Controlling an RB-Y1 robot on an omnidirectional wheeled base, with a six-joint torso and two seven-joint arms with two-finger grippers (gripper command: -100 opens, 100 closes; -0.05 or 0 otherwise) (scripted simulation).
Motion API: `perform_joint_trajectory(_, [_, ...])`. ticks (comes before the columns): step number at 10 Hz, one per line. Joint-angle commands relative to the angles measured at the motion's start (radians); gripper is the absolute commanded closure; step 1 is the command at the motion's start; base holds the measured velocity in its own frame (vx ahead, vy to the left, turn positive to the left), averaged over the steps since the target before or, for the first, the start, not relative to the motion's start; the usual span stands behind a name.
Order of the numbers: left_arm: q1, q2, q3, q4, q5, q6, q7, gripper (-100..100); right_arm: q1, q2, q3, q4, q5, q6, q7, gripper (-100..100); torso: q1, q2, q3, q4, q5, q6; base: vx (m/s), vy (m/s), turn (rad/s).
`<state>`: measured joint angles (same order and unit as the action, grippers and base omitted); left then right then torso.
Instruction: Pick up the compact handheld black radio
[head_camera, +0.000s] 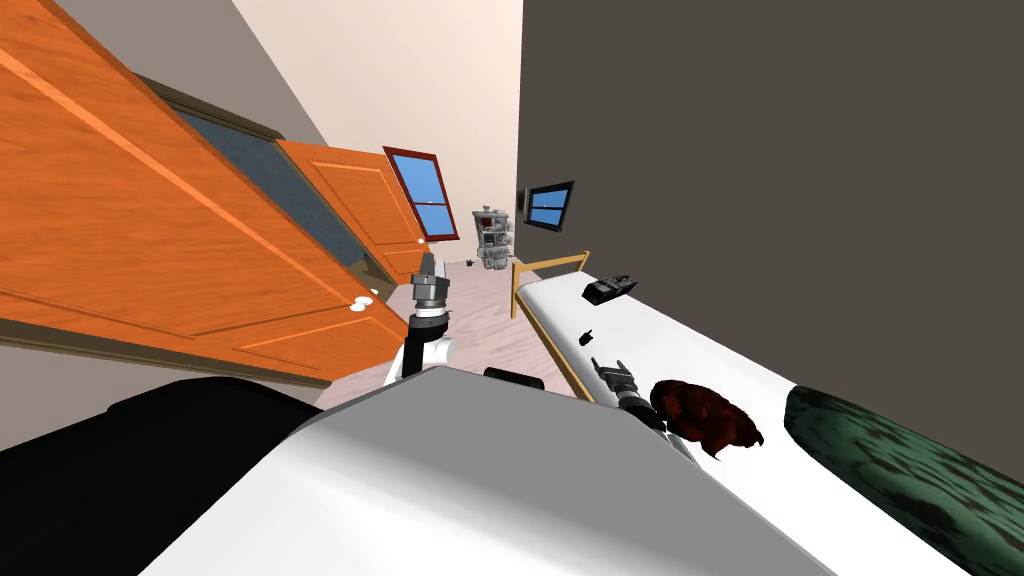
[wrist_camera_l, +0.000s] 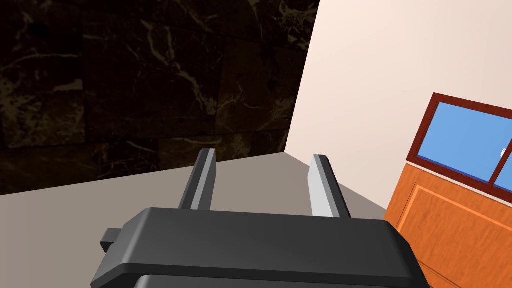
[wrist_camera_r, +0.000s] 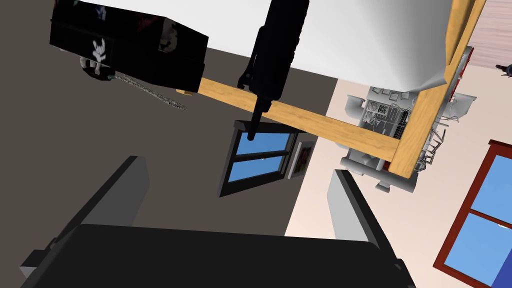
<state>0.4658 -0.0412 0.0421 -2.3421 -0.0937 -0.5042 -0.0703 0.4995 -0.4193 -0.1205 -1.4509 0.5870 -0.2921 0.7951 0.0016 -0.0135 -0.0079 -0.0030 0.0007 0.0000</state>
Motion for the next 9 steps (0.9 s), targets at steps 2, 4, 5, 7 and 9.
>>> perform_joint_trajectory(2, [0.000, 0.000, 0.000, 0.000, 0.000, 0.000, 0.000, 0, -0.011, -0.033, 0.010, 0.053, 0.014, -0.002, 0.023, -100, 0.001, 0.000, 0.000, 0.000, 0.000, 0.000, 0.210, 0.024, 0.042])
perform_joint_trajectory(4, [0.000, 0.000, 0.000, 0.000, 0.000, 0.000, 0.000, 0, -0.020, -0.059, 0.022, 0.091, 0.022, -0.004, 0.037, -100, -0.001, 0.001, 0.000, 0.000, 0.000, 0.000, 0.203, 0.011, 0.045])
perform_joint_trajectory(5, [0.000, 0.000, 0.000, 0.000, 0.000, 0.000, 0.000, 0, -0.024, -0.068, 0.027, 0.104, 0.025, -0.006, 0.041, -100, 0.000, 0.000, 0.000, 0.000, 0.000, 0.000, 0.223, 0.035, 0.052])
perform_joint_trajectory(7, [0.000, 0.000, 0.000, 0.000, 0.000, 0.000, 0.000, 0, -0.021, -0.062, 0.024, 0.095, 0.023, -0.005, 0.039, 0, 0.000, 0.005, 0.003, 0.001, 0.000, 0.000, 0.059, 0.009, 0.005])
perform_joint_trajectory(9, [0.000, 0.000, 0.000, 0.000, 0.000, 0.000, 0.000, 0, -0.063, -0.080, 0.101, 0.091, 0.085, 0.068, -0.036, -100, -0.003, 0.014, 0.008, 0.003, -0.001, 0.000, -0.021, -0.053, -0.032])
